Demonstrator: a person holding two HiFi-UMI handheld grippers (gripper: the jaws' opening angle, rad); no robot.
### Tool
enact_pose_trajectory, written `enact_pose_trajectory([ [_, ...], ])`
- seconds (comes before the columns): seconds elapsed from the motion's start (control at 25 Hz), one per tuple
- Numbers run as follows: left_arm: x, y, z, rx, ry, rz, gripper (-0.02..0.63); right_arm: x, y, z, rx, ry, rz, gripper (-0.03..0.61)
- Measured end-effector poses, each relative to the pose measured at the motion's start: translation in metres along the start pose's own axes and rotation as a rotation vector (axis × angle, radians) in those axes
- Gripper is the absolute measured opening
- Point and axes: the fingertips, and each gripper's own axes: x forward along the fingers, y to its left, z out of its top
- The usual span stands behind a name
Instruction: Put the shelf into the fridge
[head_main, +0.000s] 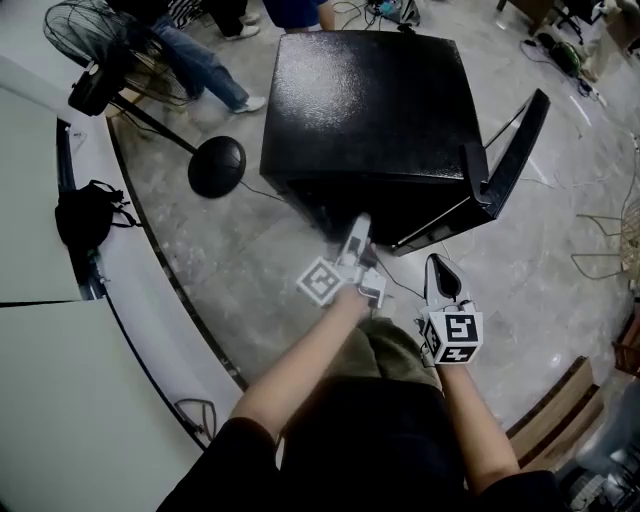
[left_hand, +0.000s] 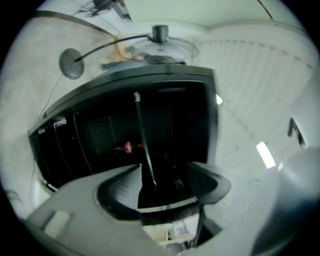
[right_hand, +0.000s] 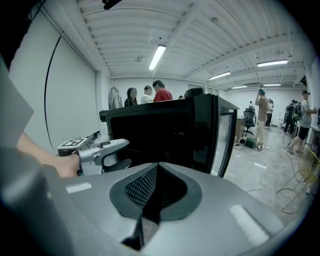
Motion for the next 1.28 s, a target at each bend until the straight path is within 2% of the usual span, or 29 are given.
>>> enact_pose_trajectory([
  [0.12,-0.046,-0.023,-0.01,0.059,0.077,0.018,0.274,-0.017,0.017,0.008,0.024,-0.016,0.001,0.001],
  [0.24,-0.09,-0.053,-0.006,0.182,0.118,0.015,0.245,-0.035,0.04,0.021,0.021,-0.04,0.02,0.0],
  [0.4,-0.129,-0.104,-0.002,0.417,0.201,-0.066,0.214,-0.055,0.071,0.036,0.0,-0.058,0.042,0.0],
  [0.44,-0.138,-0.116,0.0,0.466,0.209,-0.075,0.187,-0.06,0.078,0.04,-0.002,-0.064,0.05,0.0],
  [0.68,-0.182,-0.174,0.02,0.666,0.187,-0.102,0.074,-0.096,0.101,0.063,-0.004,-0.11,0.077,0.0],
  [0.76,-0.195,-0.192,0.025,0.736,0.177,-0.104,0.008,-0.11,0.103,0.068,-0.006,-0.114,0.074,0.0],
  [1.0,-0.218,-0.23,0.032,0.898,0.146,-0.083,0.003,-0.139,0.089,0.084,-0.046,-0.146,0.049,0.0],
  [1.28,-0.213,-0.257,0.013,1.086,0.143,-0.054,0.003,-0.157,0.066,0.096,-0.044,-0.169,0.054,0.001],
])
